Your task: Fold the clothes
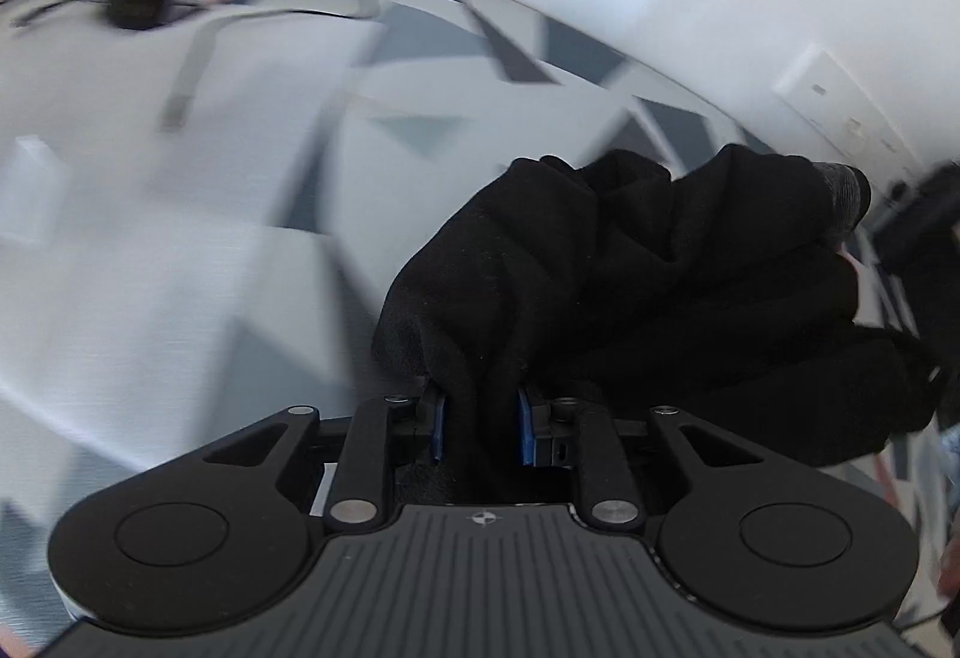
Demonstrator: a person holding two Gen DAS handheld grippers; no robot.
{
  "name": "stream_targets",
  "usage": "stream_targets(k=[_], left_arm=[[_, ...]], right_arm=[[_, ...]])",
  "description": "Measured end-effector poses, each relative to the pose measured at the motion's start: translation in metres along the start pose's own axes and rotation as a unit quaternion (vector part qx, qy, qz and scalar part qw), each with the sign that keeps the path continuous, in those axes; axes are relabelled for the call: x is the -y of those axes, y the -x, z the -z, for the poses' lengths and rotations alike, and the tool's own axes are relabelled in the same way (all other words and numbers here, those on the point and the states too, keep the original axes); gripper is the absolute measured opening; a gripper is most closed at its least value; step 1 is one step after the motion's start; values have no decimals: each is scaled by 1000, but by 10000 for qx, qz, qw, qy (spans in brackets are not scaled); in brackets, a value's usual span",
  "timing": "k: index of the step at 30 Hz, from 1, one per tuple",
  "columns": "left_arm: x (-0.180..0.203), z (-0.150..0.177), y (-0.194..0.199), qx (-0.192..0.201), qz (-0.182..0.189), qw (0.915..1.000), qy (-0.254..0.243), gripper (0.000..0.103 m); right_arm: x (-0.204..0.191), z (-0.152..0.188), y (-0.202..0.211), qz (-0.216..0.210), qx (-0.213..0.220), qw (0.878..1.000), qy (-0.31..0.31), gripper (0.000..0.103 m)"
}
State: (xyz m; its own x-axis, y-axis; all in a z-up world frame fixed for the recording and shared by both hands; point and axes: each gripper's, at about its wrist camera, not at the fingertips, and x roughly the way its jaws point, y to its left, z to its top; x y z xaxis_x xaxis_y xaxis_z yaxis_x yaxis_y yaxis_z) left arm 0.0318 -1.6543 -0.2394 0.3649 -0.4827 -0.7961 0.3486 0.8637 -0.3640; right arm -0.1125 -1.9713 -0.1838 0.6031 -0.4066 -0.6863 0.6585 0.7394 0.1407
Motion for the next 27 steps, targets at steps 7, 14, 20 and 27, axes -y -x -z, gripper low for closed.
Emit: stream_targets(k=[7,14,20,27], left_arm=[[88,11,-38,-492,684,9942,-664,28],[107,9,-44,-688,1002,9895,-782,76],[92,-13,-14,-106,1218,9918,-384,76],[114,-41,-48,-266,1059,9894,-953,76]], right_arm=[[93,-40,43,1121,646,9905,-463,9],[146,-7,28,1351,-652,9810,-1233,37],[143,-25,39,670,-315,9877,-1378,54],[112,-63,-2,-513,-517,9902,-1190,84]])
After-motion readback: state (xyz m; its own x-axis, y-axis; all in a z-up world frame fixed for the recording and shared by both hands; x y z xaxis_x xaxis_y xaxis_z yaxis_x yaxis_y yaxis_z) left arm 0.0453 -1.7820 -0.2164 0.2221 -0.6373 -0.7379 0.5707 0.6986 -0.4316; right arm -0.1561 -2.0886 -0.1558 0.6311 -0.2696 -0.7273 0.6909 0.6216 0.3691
